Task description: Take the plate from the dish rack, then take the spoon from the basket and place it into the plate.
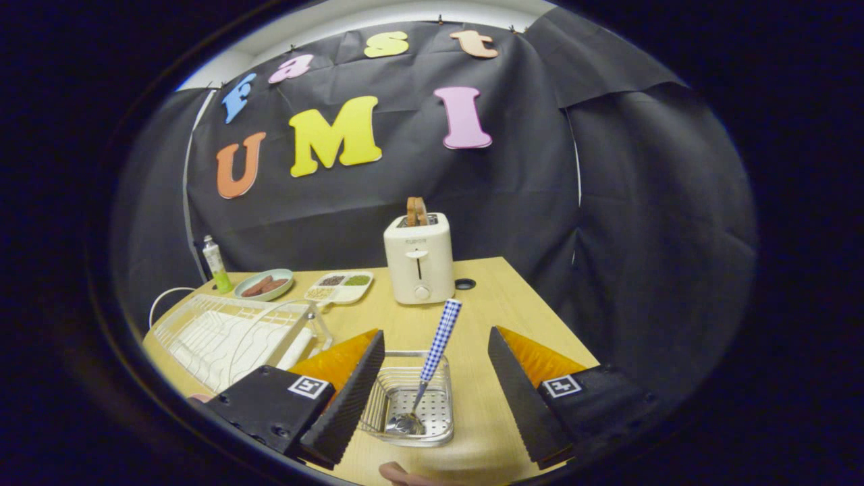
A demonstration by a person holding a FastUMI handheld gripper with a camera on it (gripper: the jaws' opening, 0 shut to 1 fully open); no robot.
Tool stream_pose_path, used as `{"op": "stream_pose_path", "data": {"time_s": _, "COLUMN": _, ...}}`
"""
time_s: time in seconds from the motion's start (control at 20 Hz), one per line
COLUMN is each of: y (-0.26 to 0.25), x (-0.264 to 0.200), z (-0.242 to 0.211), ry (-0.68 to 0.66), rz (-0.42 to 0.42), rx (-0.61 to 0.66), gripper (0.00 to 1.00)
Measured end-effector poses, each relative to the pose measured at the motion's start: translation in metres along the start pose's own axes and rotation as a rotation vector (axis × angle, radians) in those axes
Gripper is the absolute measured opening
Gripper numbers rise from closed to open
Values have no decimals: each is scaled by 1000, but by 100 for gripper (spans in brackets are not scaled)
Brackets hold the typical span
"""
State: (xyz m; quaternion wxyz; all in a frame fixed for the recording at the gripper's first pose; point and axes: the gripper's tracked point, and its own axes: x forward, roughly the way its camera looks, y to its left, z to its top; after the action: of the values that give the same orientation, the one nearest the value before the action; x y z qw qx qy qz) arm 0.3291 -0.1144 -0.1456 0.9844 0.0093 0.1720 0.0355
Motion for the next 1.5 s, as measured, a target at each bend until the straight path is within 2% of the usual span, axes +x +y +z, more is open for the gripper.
{"op": "stream_pose_path", "data": {"time_s": 0.1, "y": -3, "x": 14, "z": 1, "ry": 17, "rz": 6, "rx": 35, "gripper": 87}}
{"op": "stream_pose_path", "data": {"time_s": 0.3, "y": -5, "x": 31, "z": -11, "ry": 80, "rz": 9, "rx": 7, "gripper": 68}}
{"op": "stream_pose_path", "data": {"time_s": 0.35, "y": -1, "x": 35, "z": -11, "ry": 74, "rz": 18, "rx": 11, "gripper": 52}}
{"op": "stream_pose_path", "data": {"time_s": 0.4, "y": 2, "x": 38, "z": -7, "ry": 62, "rz": 30, "rx": 10, "gripper": 43}}
{"op": "stream_pose_path", "data": {"time_s": 0.5, "y": 1, "x": 34, "z": -4, "ry": 39, "rz": -1, "rx": 24, "gripper": 25}}
{"op": "stream_pose_path", "data": {"time_s": 0.75, "y": 18, "x": 23, "z": 2, "ry": 8, "rz": 26, "rx": 19, "gripper": 16}}
{"op": "stream_pose_path", "data": {"time_s": 1.25, "y": 48, "x": -40, "z": 63, "ry": -113, "rz": 56, "rx": -40, "gripper": 15}}
{"op": "stream_pose_path", "data": {"time_s": 1.5, "y": 70, "x": -92, "z": 89, "ry": -176, "rz": 83, "rx": -49, "gripper": 15}}
